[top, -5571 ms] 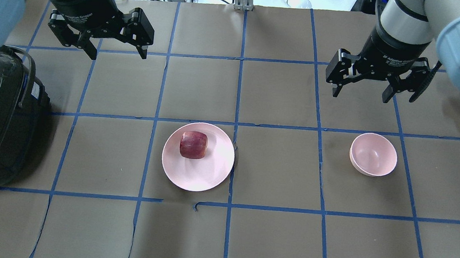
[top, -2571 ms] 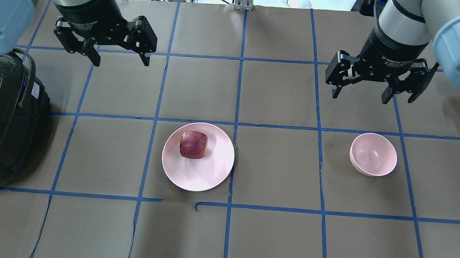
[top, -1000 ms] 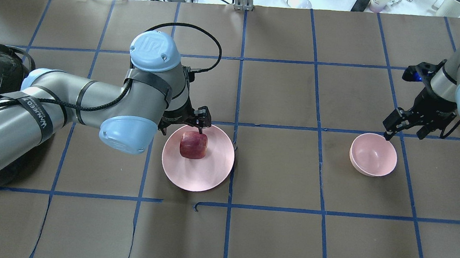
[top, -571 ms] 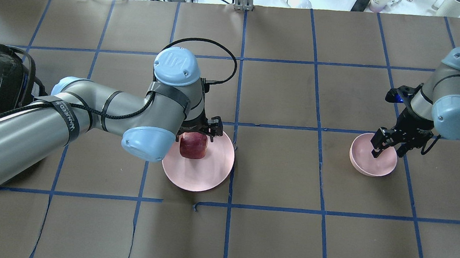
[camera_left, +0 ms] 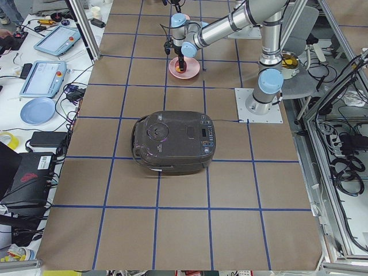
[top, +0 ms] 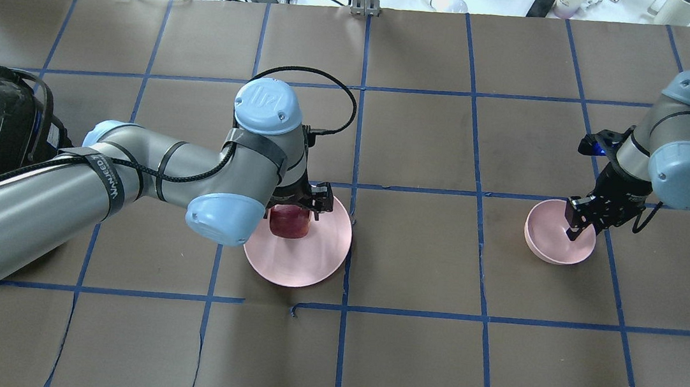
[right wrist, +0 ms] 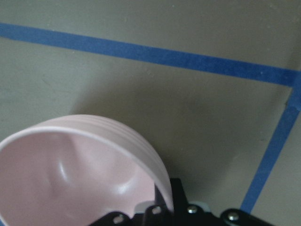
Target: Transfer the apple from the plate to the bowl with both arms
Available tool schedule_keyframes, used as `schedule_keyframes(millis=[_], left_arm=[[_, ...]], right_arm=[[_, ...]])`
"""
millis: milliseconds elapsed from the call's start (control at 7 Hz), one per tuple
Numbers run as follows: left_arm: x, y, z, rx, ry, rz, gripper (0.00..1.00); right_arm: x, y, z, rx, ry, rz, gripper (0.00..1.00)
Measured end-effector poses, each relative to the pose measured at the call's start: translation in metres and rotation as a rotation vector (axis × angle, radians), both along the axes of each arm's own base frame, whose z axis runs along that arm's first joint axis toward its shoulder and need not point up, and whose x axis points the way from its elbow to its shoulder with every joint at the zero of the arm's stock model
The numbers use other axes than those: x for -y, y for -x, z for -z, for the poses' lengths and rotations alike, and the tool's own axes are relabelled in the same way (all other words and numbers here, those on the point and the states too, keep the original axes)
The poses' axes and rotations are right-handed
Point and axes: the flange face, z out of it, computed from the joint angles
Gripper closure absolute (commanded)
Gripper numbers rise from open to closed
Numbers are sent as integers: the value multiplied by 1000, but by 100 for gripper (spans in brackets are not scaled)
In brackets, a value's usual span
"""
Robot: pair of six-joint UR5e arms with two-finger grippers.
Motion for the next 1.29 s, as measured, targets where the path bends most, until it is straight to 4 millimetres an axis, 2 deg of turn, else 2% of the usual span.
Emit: schedule_keyframes(millis=[143, 286, 571, 714, 1000, 1286], left_arm=[[0, 0, 0, -1, 0, 1, 95], [2, 0, -1, -3, 7, 2, 100], [8, 2, -14, -14, 39, 2, 100], [12, 4, -25, -20, 59, 2, 100], [23, 10, -52, -32, 83, 0, 100], [34, 15, -87, -34, 76, -8, 100]], right_arm=[[-1, -1, -6, 2, -1, 2, 100], [-3, -5, -13, 13, 2, 6, 100], [-6, -18, -28, 40, 15, 42, 100], [-5, -37, -37, 35, 24, 71, 100], [-2, -104, -54, 4, 42, 103, 100], [-10, -178, -53, 12, 39, 117, 100]])
